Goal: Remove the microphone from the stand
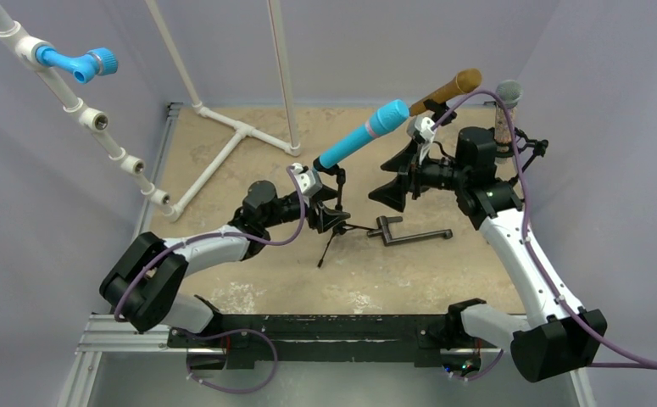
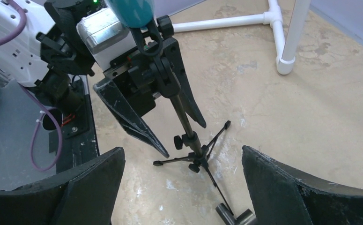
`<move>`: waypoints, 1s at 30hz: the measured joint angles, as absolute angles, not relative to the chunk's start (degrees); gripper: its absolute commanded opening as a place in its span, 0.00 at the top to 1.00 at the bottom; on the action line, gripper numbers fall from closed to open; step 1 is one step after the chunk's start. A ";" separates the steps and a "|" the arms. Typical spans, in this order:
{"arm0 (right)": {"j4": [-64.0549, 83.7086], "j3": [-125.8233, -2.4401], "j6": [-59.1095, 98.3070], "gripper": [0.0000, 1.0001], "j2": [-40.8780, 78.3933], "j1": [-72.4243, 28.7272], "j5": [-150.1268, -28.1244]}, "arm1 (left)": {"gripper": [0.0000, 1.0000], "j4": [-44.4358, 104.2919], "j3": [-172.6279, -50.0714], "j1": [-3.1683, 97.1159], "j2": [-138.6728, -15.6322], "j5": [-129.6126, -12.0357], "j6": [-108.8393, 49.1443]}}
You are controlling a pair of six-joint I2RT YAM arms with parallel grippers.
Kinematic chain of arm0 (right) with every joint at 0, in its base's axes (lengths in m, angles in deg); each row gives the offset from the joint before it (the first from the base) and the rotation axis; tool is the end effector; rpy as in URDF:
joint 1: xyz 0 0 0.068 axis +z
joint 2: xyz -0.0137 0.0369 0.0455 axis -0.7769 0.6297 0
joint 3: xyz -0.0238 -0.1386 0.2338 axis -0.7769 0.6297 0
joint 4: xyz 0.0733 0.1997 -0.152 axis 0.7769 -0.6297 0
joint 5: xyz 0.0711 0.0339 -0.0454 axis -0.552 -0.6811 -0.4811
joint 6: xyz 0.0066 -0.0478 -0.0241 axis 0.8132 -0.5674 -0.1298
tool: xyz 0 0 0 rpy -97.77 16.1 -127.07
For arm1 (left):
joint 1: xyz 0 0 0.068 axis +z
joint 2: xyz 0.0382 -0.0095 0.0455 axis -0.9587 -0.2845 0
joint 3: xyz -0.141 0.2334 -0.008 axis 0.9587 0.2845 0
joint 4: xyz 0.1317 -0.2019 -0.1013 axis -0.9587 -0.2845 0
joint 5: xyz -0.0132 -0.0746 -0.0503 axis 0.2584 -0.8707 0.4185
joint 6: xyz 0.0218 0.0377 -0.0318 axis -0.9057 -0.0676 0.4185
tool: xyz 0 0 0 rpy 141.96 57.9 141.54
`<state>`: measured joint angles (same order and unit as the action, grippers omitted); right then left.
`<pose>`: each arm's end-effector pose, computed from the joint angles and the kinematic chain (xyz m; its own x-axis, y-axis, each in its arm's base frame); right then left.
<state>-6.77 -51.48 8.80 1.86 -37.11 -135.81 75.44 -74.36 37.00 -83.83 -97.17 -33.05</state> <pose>0.2272 0.0859 0.3761 -0.2439 -0.1020 -0.9644 -0.9073 0.3752 0.1898 0.2279 -0.1934 0.2383 -0.1279 -0.0546 -0.9903 0.9373 0.3197 -0.1387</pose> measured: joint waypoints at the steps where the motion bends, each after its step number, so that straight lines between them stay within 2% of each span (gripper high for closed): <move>1: -6.90 -51.08 8.36 0.06 1.68 -37.11 -135.46 | 0.24 74.94 -73.97 37.00 -83.46 -97.22 -33.18; 4: -7.25 -49.97 7.02 0.06 1.49 -37.11 -134.63 | 0.01 73.67 -73.11 37.11 -82.04 -97.30 -33.64; 5: -7.27 -49.45 6.65 0.06 1.47 -37.11 -134.45 | 0.00 73.08 -72.87 37.33 -81.21 -97.46 -33.68; 9: -6.18 -46.30 6.13 0.08 1.34 -37.11 -133.69 | 0.00 71.57 -71.91 39.65 -77.36 -99.05 -33.55; 15: -1.19 -40.88 6.68 0.08 2.45 -36.60 -133.49 | 0.00 62.39 -72.94 51.54 -69.78 -106.11 -32.13; 18: 3.26 -39.59 7.29 0.09 4.35 -35.38 -133.52 | 0.00 38.26 -84.44 55.06 -68.60 -105.76 -38.86; 21: 8.64 -38.19 8.66 0.10 6.32 -33.96 -133.56 | 0.00 21.28 -94.77 55.56 -66.96 -103.93 -47.58; 25: 15.98 -36.53 10.65 0.12 9.25 -31.91 -133.54 | 0.00 4.62 -102.55 56.63 -62.83 -102.81 -56.26; 30: 23.83 -35.30 12.88 0.14 13.01 -28.63 -133.25 | 0.00 -7.27 -110.47 56.96 -61.86 -102.33 -61.59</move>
<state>23.83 -35.30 12.88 13.01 -28.63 -133.25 -7.27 -110.47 56.96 -61.86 -102.33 -61.59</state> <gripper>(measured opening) 0.878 0.999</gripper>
